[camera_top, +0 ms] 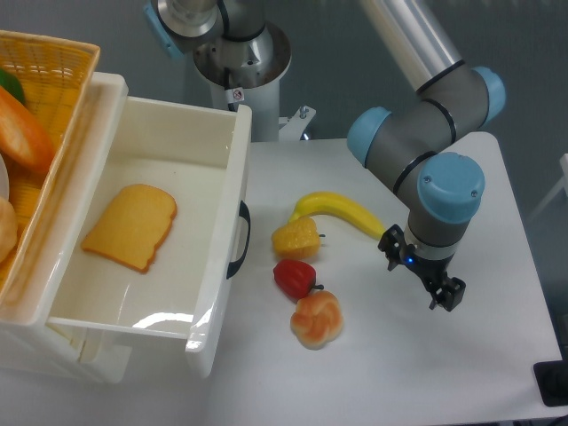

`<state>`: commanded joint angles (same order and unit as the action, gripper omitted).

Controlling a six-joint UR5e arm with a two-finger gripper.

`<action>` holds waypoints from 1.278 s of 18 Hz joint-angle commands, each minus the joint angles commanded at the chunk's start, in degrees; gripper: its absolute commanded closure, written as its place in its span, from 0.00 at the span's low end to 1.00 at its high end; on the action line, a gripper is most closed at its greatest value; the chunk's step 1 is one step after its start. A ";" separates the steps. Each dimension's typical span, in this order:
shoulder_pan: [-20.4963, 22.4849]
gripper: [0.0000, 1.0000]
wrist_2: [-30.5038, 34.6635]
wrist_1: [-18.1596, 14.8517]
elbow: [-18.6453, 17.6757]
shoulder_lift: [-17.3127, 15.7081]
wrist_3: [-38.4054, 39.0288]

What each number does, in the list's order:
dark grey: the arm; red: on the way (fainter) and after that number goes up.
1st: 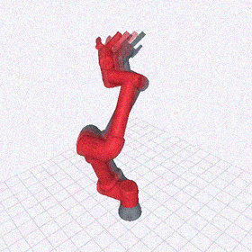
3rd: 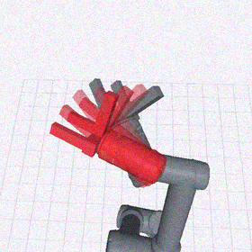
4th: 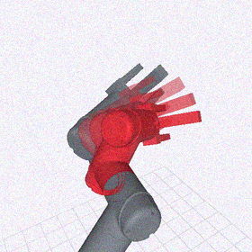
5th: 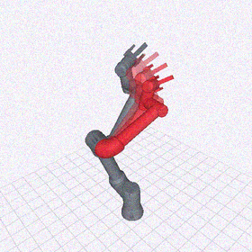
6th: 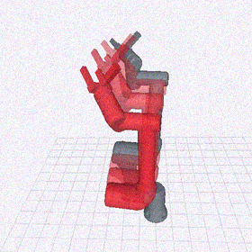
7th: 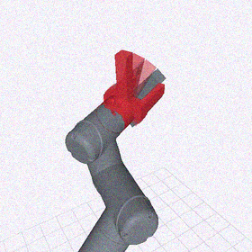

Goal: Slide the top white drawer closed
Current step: 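Move the gripper from beside the banana toward the open white drawer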

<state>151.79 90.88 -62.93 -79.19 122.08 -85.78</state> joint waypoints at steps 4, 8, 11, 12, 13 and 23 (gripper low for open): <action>-0.35 0.00 0.00 0.00 -0.70 -0.79 0.61; 0.00 0.00 -0.18 4.90 -6.92 -2.80 0.53; 0.00 0.00 0.09 5.71 -10.01 -3.08 0.09; -0.09 0.00 0.00 5.80 -10.89 -2.82 0.26; -0.09 0.00 0.00 5.71 -10.98 -2.64 0.70; -0.70 0.22 -0.44 5.27 -11.77 -0.18 8.95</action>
<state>151.09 90.44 -57.66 -90.97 121.91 -76.83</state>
